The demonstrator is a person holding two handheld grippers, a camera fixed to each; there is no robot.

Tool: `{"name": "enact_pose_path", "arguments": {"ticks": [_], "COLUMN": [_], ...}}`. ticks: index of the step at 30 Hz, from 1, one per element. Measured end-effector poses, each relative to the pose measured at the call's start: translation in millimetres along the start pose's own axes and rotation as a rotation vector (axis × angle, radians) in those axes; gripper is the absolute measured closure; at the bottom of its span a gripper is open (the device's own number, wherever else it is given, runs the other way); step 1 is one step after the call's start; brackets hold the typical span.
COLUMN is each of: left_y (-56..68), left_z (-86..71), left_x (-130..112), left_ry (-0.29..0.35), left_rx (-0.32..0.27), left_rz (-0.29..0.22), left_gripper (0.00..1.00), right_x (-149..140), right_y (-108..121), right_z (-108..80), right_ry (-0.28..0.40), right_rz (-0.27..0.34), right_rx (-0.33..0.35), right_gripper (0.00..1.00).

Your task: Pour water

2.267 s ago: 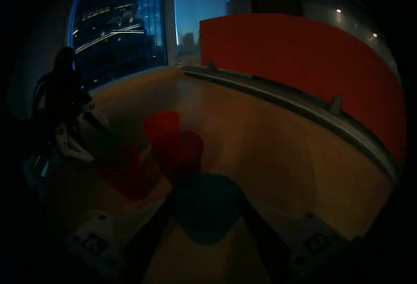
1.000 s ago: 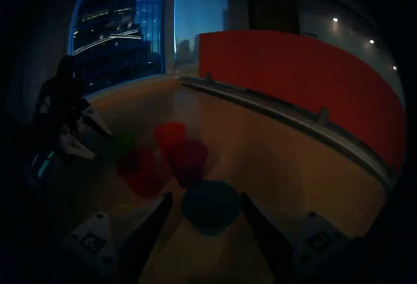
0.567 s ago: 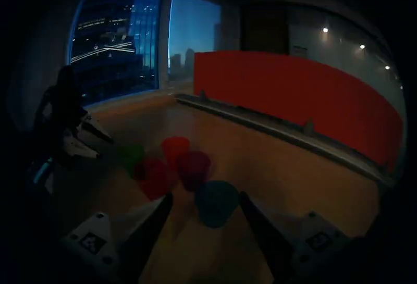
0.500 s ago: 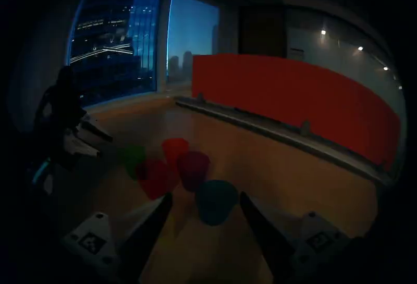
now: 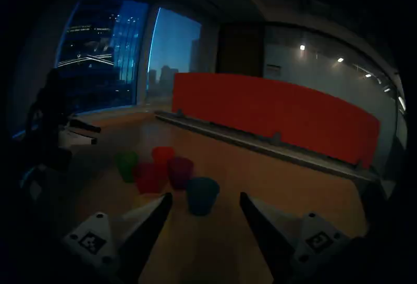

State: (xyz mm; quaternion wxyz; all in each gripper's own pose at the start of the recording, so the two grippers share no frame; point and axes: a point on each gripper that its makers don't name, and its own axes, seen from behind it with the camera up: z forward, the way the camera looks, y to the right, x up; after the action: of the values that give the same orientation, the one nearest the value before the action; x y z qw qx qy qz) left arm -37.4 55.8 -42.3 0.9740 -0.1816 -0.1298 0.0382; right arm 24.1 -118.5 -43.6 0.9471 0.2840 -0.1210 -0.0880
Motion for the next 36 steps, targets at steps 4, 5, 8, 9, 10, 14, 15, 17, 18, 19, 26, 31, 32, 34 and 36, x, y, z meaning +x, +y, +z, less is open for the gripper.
{"name": "enact_pose_path", "arguments": {"ticks": [4, 5, 8, 9, 10, 14, 15, 17, 18, 19, 26, 31, 32, 34, 36], "left_y": [-2.2, -2.3, -1.9, -3.1, -4.6, -15.2, -17.8, -21.8, -23.6, -25.0, -30.8, -32.8, -33.0, -33.8, -34.7], "left_z": [-4.5, -5.5, -7.1, -7.6, -8.2, -11.3, -12.3, -14.1, -15.0, -15.8, -17.7, -18.1, -18.1, -17.2, -16.3], "left_x": [11.6, 14.8, 24.8, 28.0, 30.7, 41.7, 44.3, 48.6, 50.2, 51.2, 52.9, 54.7, 55.2, 56.1, 57.0], "left_ry": [0.054, 0.067, 0.111, 0.126, 0.137, 0.186, 0.199, 0.224, 0.234, 0.241, 0.276, 0.296, 0.3, 0.305, 0.309], "left_rx": [0.037, 0.044, 0.056, 0.065, 0.076, 0.141, 0.158, 0.187, 0.201, 0.211, 0.255, 0.271, 0.274, 0.281, 0.286], "left_rz": [0.003, 0.005, 0.003, 0.002, 0.002, 0.018, 0.023, 0.031, 0.03, 0.026, -0.03, -0.062, -0.065, -0.065, -0.066], "left_gripper": [0.09, 0.09, 0.09, 0.09, 0.09, 0.09, 0.09, 0.09, 0.09, 0.09, 0.09, 0.09, 0.09, 0.09, 0.09], "right_x": [2.2, 3.1, 6.9, 8.3, 9.6, 16.3, 18.2, 21.6, 22.7, 23.4, 20.7, 21.1, 21.5, 21.8, 21.1], "right_y": [6.5, 8.4, 18.1, 22.0, 25.6, 40.1, 44.2, 51.5, 55.8, 59.8, 83.6, 86.4, 86.5, 87.4, 88.8], "right_z": [-7.4, -9.0, -13.4, -14.7, -15.7, -20.2, -21.7, -24.7, -26.5, -28.1, -40.5, -48.0, -49.3, -51.5, -53.5], "right_ry": [0.025, 0.032, 0.058, 0.068, 0.078, 0.125, 0.139, 0.166, 0.178, 0.187, 0.222, 0.247, 0.252, 0.258, 0.263], "right_rz": [0.012, 0.015, 0.024, 0.027, 0.029, 0.035, 0.036, 0.038, 0.039, 0.039, 0.057, 0.066, 0.067, 0.07, 0.075], "right_rx": [-0.053, -0.067, -0.126, -0.151, -0.173, -0.265, -0.29, -0.336, -0.361, -0.382, -0.528, -0.588, -0.597, -0.615, -0.63], "right_gripper": [0.0, 0.0, 0.0, 0.0, 0.0, 0.0, 0.0, 0.0, 0.0, 0.0, 0.0, 0.0, 0.0, 0.0, 0.0]}}
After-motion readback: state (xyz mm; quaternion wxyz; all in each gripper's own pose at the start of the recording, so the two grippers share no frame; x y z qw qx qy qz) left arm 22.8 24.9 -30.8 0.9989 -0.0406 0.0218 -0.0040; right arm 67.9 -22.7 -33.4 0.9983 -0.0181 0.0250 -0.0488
